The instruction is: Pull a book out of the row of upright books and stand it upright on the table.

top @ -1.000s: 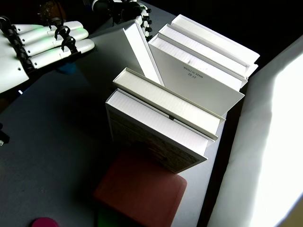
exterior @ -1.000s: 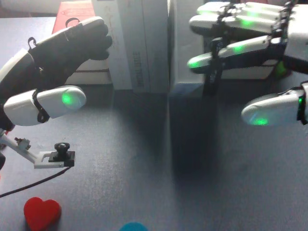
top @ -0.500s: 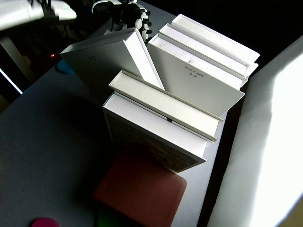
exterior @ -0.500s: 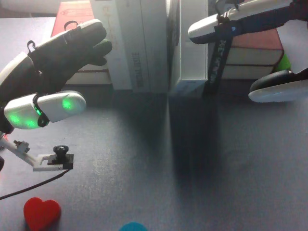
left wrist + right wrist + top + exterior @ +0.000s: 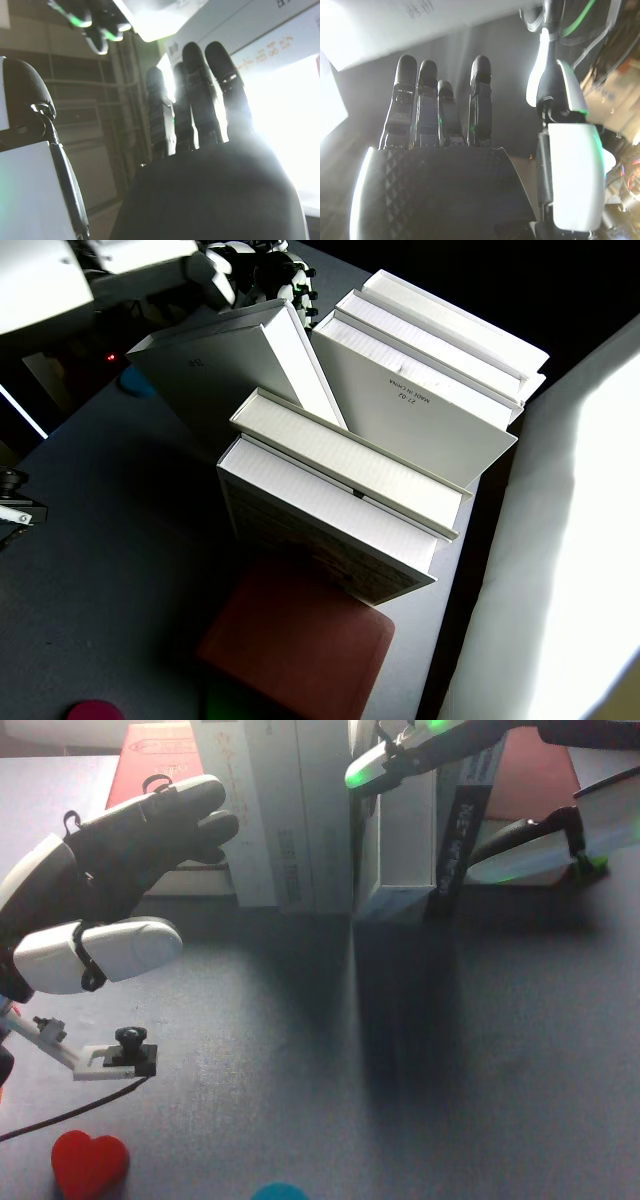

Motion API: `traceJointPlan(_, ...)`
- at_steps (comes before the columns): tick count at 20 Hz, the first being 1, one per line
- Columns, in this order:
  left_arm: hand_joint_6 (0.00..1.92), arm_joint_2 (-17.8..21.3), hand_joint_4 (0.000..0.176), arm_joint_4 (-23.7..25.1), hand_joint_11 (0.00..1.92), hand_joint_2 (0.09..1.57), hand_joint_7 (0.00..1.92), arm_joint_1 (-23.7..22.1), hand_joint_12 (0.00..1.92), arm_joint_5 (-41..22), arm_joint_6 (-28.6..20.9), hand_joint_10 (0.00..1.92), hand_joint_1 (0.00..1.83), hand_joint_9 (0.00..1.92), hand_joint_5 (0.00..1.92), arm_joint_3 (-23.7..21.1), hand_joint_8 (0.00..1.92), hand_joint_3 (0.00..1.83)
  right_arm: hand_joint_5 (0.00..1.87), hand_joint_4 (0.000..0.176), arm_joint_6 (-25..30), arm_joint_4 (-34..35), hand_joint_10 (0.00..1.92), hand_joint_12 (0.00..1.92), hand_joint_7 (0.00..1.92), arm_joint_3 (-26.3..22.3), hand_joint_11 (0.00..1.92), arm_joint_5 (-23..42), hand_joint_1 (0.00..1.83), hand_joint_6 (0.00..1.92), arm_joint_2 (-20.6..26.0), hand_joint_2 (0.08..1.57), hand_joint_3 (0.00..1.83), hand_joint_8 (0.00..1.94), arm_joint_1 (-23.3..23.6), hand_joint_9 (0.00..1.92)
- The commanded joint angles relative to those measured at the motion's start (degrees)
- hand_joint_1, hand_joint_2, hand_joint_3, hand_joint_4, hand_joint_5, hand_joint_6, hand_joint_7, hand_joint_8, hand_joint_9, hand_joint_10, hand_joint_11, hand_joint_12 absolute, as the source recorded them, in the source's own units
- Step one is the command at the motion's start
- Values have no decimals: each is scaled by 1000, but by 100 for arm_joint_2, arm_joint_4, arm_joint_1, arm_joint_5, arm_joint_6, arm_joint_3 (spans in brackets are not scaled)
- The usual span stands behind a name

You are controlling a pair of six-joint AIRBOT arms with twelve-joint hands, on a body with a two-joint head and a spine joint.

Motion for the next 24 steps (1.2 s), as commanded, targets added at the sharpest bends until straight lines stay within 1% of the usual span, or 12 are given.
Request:
traceJointPlan(1, 4, -2, 28, -104, 0, 834, 356, -33, 1240, -632, -63, 35, 1004, 475, 498, -3, 5, 3, 571, 82, 246, 103, 278, 993, 1, 20, 0, 66, 631, 19, -16, 1125, 0, 0, 222, 172)
traceJointPlan(4, 9, -2, 24, -101, 0, 835, 397, -34, 1182, -630, -63, 40, 1018, 511, 518, -7, 11, 1, 481, 35, 993, -1107, 285, 944, 61, 115, 0, -43, 802, 2, -197, 1133, 2, 11, 515, 158)
traceJointPlan(6, 8, -2, 10, -101, 8, 826, 399, -34, 1238, -630, -63, 45, 993, 542, 526, -10, 7, 0, 559, 68, 1529, -1892, 288, 942, 11, 230, 0, -97, 743, 40, -367, 1101, 0, 1, 728, 158)
traceJointPlan(7, 5, -1, 0, -87, 11, 861, 412, -34, 1291, -623, -63, 45, 959, 557, 525, -17, 6, 7, 21, 172, 1608, -2066, 11, 37, 0, 255, 0, -111, 1010, 1, -414, 761, 37, 0, 795, 5)
traceJointPlan(13, 6, -15, 0, -74, 51, 873, 443, -34, 1188, -608, -63, 28, 965, 575, 552, -44, 2, 0, 0, 175, 1616, -2291, 0, 0, 0, 238, 0, -136, 1109, 0, -509, 758, 18, 0, 877, 0)
traceJointPlan(14, 1, -15, 0, -73, 31, 878, 409, -34, 1215, -613, -63, 22, 973, 568, 541, -45, 0, 0, 0, 176, 1622, -2348, 0, 15, 0, 232, 31, -137, 1122, 0, -509, 771, 20, 0, 877, 0)
traceJointPlan(16, 3, -14, 0, -61, 28, 882, 437, -40, 1217, -613, -63, 23, 954, 576, 545, -45, 13, 1, 0, 176, 1628, -2419, 0, 1206, 0, 234, 0, -173, 1114, 0, -509, 756, 0, 0, 884, 0)
traceJointPlan(17, 3, -14, 0, -61, 28, 882, 437, -43, 1217, -620, -63, 23, 954, 576, 545, -50, 13, 1, 0, 176, 1636, -2434, 0, 1206, 0, 234, 0, -180, 1114, 0, -509, 756, 0, 0, 884, 0)
traceJointPlan(18, 11, -14, 0, -59, 109, 878, 464, -41, 1125, -620, -63, 27, 961, 609, 582, -57, 7, 0, 0, 176, 1691, -2445, 0, 280, 0, 233, 0, -179, 1124, 0, -508, 751, 0, 0, 895, 0)
traceJointPlan(19, 11, -14, 0, -59, 109, 878, 464, -37, 1125, -617, -63, 27, 961, 609, 582, -62, 7, 0, 0, 176, 1749, -2445, 0, 280, 0, 221, 0, -174, 1124, 0, -492, 751, 0, 0, 926, 0)
traceJointPlan(21, 14, -16, 0, -60, 127, 870, 410, -29, 1116, -600, -63, 28, 959, 617, 595, -74, 1, 0, 0, 76, 1791, -2470, 0, 1, 0, 93, 0, -119, 1121, 0, -389, 790, 16, 0, 1047, 0)
traceJointPlan(24, 15, -17, 0, -58, 166, 872, 462, -15, 1083, -584, -63, 30, 950, 644, 622, -69, 4, 0, 0, 133, 1795, -2652, 0, 0, 0, -156, 0, -24, 1144, 0, -197, 812, 21, 0, 1225, 0)
